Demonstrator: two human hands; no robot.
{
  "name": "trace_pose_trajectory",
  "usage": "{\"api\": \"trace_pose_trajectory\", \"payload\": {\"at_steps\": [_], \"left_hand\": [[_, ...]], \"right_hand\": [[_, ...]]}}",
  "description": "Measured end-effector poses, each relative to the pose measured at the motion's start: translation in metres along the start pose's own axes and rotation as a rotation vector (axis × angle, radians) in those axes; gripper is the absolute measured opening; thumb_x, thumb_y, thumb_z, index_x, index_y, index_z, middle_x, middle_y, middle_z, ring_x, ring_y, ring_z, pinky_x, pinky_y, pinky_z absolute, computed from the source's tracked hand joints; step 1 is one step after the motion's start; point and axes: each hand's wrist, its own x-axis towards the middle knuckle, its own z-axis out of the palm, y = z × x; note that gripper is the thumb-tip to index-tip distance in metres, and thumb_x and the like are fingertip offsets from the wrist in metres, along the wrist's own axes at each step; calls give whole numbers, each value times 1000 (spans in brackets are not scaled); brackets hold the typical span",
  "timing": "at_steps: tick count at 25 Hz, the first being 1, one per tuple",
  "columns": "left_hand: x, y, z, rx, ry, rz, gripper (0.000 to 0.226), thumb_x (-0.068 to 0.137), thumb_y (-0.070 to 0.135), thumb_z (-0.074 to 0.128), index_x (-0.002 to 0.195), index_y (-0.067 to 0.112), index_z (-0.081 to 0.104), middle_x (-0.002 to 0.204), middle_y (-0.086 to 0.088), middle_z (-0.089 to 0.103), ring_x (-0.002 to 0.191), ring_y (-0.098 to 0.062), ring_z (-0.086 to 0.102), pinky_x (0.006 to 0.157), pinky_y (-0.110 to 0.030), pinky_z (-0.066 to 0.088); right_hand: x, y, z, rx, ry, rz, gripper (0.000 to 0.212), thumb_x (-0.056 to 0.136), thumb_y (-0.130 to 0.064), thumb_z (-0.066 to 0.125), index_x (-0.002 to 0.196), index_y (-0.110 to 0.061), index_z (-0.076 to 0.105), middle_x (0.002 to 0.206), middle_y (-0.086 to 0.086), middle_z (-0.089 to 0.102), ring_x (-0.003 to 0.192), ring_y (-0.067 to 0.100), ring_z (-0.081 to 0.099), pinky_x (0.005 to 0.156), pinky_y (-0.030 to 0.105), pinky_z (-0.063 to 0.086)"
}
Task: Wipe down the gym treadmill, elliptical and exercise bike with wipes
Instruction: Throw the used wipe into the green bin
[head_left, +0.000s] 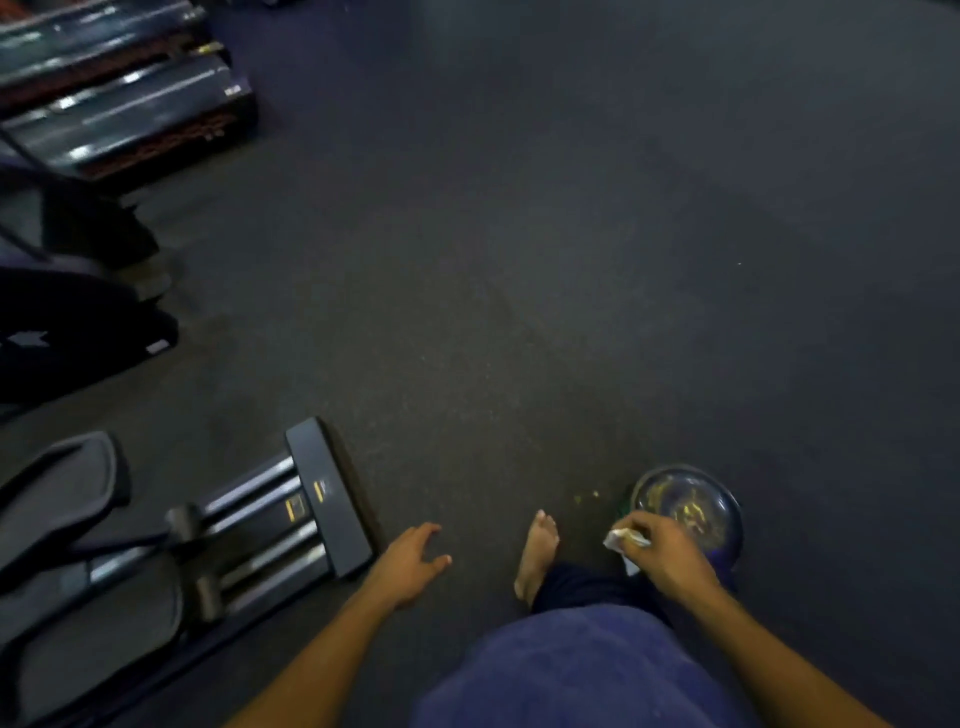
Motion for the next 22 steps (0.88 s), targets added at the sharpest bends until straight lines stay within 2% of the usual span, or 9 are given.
{"api": "trace_pose_trajectory", "payload": {"at_steps": [1,3,5,7,9,13,18,22], "left_hand": [[25,11,-20,57,-42,-3,71,86,53,68,145,17,50,142,-10,55,126,-21,57,107,-31,45],[68,37,-69,145,-90,60,65,92,49,65,148,21,46,143,-7,54,127,-20,56,107,-30,43],[112,72,-124,166,-57,108,59,96,44,64,147,23,46,143,-3,54,126,-17,56,106,-31,44],[153,105,-172,74,15,114,54,97,40,65,145,24,49,140,1,55,125,-15,56,104,-30,46],[190,136,-208,38,18,138,51,97,36,65,144,23,50,138,1,56,125,-14,56,102,-28,46],[287,183,-256,149,-108,206,48,97,34,66,142,22,52,140,3,57,125,-10,55,102,-23,44],[415,267,-326,343,-293,327,48,97,39,65,141,26,51,135,5,57,120,-9,58,101,-25,46],[509,356,-352,641,-417,489,53,93,41,67,140,22,54,137,2,59,117,-10,62,101,-23,47]], "right_hand": [[28,-3,-12,17,46,23,16,86,-21,77,74,-30,72,70,-1,74,70,15,70,62,18,51],[72,-22,-34,59,88,64,17,87,-17,76,73,-25,72,68,0,73,69,15,70,58,14,47],[119,-48,-58,70,81,76,14,88,-19,74,76,-25,73,70,-2,74,70,11,71,59,15,50],[166,-74,-83,82,56,70,11,89,-23,73,78,-28,74,74,-5,75,73,7,71,63,17,52],[207,-97,-103,90,63,61,10,89,-28,72,81,-32,74,77,-10,75,75,1,70,68,20,53],[276,-113,-129,199,194,100,13,89,-18,70,81,-26,75,73,-8,75,73,4,72,74,30,57],[312,-116,-146,335,366,367,16,89,-19,72,76,-29,74,70,-5,74,68,4,71,74,36,59],[318,-120,-160,469,616,518,13,88,-25,71,76,-32,74,67,-7,73,66,8,71,68,38,60]]}}
